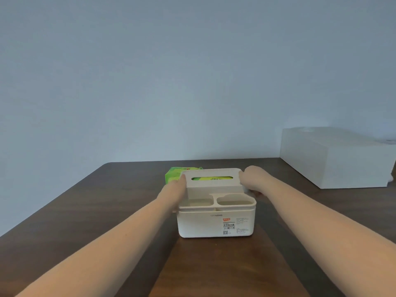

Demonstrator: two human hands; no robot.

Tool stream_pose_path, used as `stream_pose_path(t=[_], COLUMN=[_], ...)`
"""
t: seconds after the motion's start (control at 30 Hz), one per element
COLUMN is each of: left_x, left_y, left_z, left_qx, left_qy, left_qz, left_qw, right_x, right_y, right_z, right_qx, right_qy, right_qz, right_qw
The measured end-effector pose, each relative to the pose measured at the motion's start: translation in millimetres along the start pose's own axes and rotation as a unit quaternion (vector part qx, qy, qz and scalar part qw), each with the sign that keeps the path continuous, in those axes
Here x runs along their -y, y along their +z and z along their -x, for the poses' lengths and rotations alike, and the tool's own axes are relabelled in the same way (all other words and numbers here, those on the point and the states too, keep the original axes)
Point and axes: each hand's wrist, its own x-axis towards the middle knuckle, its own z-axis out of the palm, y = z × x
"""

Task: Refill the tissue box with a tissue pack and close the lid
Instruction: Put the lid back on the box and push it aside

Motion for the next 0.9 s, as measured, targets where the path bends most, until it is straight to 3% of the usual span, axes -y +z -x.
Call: stream_pose_path(t=[0.2,0.37,0.53,0.67,0.77,0.9], left_x=[26.6,30.2,27.2,33.2,34.5,33.1], left_y=[-4.0,-0.2,2.1,6.9,3.5,-3.4], left_z=[24.5,29.4,34.2,31.6,24.7,19.5], left_qx=[0.027,0.046,0.05,0.046,0.035,0.034], left_qy=[0.017,-0.001,-0.032,-0.054,-0.021,-0.005], left_qz=[0.036,0.115,0.166,0.127,0.042,-0.061], left_qw=[0.999,0.992,0.984,0.989,0.998,0.998], right_x=[-27.4,-49.9,-47.9,-49.3,-50.6,-47.2], right_y=[3.9,0.6,2.2,6.1,6.1,-11.6], right_z=[40.8,57.9,56.0,55.0,52.8,62.0], right_qx=[-0.013,0.079,0.091,0.097,0.102,0.173], right_qy=[-0.093,-0.09,-0.103,-0.114,-0.097,-0.06], right_qz=[-0.043,-0.09,-0.081,-0.042,-0.041,-0.088], right_qw=[0.995,0.989,0.987,0.988,0.989,0.979])
